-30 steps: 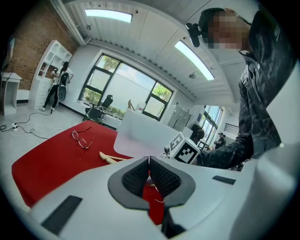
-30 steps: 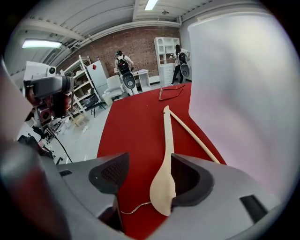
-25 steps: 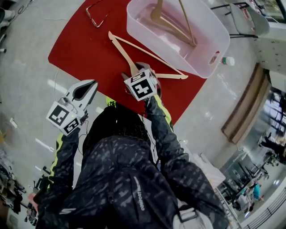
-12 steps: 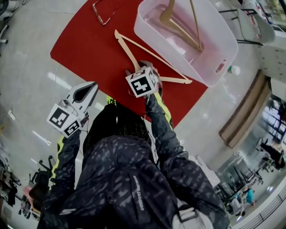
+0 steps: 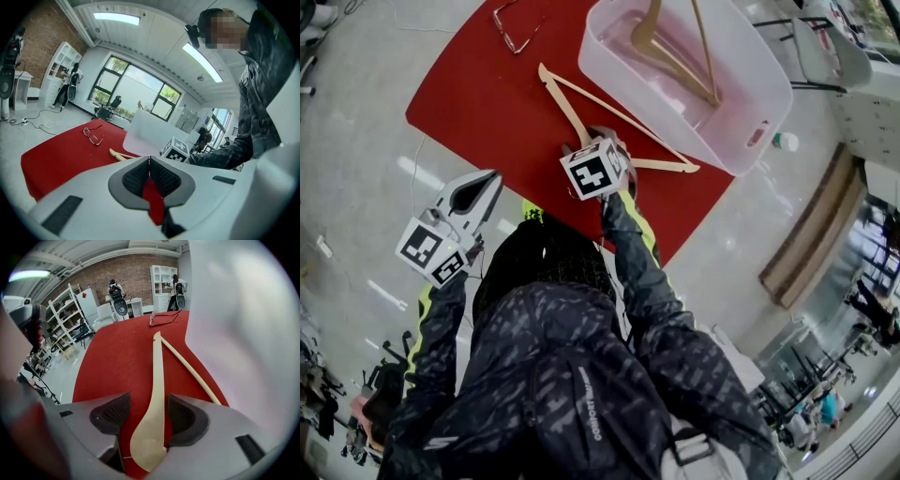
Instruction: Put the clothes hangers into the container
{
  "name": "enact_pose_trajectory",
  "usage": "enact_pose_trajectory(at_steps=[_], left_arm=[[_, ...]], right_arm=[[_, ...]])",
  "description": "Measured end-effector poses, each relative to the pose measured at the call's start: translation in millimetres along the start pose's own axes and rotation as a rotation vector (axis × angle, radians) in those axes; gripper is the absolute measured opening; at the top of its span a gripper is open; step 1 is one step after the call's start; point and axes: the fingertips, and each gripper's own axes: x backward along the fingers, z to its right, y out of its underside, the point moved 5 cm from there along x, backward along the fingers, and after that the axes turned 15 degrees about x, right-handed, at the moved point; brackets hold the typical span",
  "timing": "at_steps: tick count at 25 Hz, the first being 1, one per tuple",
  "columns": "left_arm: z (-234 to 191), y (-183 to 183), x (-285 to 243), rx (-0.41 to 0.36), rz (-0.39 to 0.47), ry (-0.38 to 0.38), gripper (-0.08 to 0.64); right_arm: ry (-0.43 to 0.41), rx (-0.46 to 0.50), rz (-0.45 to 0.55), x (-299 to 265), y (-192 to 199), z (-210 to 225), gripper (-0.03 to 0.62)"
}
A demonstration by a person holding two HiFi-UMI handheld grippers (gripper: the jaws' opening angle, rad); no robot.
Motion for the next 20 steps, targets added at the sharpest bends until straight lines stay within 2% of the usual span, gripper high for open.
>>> enact_pose_trajectory(at_steps=[2, 6, 12, 16, 20], left_arm=[[4, -2, 0, -0.01, -0.003, 0.007, 0.012], [10, -5, -1, -0.026, 0.001, 0.014, 0.012], [11, -6, 6, -0.038, 0.003, 0.012, 0.012], [12, -6, 9, -0.042, 0.003, 0.014, 0.012], [11, -5, 11, -0.047, 0.006, 0.024, 0.012]], right_arm=[[-0.002, -0.001, -0.008, 2, 1, 0, 0.236], [-0.004, -0.023, -0.02, 6, 6, 0, 0.11], [0.005, -0.087, -0.035, 9, 14, -1, 0.101], [0.004, -0.086, -0.039, 11, 18, -6, 0.1], [0.058, -0.07, 0.006, 17, 12, -8, 0.098]])
